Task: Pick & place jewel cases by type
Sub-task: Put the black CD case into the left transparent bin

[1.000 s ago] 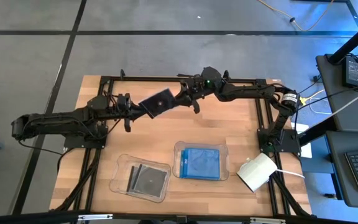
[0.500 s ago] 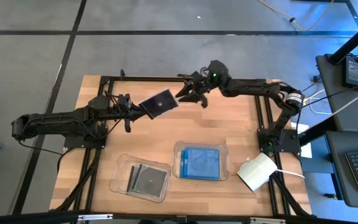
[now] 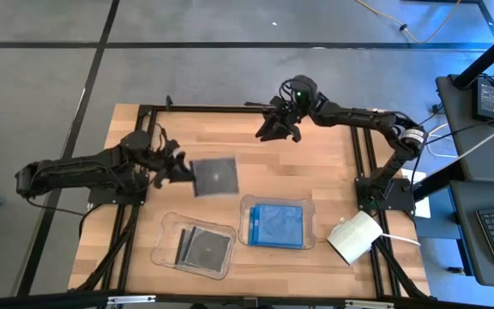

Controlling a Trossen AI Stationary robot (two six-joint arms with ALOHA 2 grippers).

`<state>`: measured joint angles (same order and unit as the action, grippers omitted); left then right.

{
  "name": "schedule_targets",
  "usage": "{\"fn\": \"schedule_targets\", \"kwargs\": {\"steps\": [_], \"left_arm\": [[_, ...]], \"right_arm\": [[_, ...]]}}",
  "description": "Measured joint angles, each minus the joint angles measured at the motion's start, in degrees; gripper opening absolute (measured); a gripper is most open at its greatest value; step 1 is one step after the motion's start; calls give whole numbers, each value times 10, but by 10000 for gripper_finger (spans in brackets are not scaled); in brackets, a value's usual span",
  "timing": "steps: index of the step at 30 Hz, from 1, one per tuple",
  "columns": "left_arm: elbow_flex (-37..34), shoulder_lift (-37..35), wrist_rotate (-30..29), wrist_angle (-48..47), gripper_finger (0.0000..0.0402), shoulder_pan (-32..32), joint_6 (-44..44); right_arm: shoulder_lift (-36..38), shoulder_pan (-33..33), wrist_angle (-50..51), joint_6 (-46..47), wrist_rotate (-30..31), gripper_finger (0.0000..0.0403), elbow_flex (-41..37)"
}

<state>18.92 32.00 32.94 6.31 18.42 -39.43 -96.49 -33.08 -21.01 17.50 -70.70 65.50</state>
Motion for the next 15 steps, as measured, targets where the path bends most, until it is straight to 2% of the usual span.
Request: {"fn": "schedule_targets", "kwargs": {"steps": [3, 6, 11, 15], "left_arm": [[0, -1, 110, -11, 34, 7, -63], [0, -1, 176, -15, 34, -5, -111], [0, -6, 203, -23, 34, -45, -244], [0, -8, 159, -75, 34, -91, -305]], "right_arm": [[0, -17, 26, -2, 1, 139, 0], [0, -33, 45, -20, 20, 139, 0], [0, -50, 82, -51, 61, 139, 0], [0, -51, 104, -64, 115, 139, 0]]}}
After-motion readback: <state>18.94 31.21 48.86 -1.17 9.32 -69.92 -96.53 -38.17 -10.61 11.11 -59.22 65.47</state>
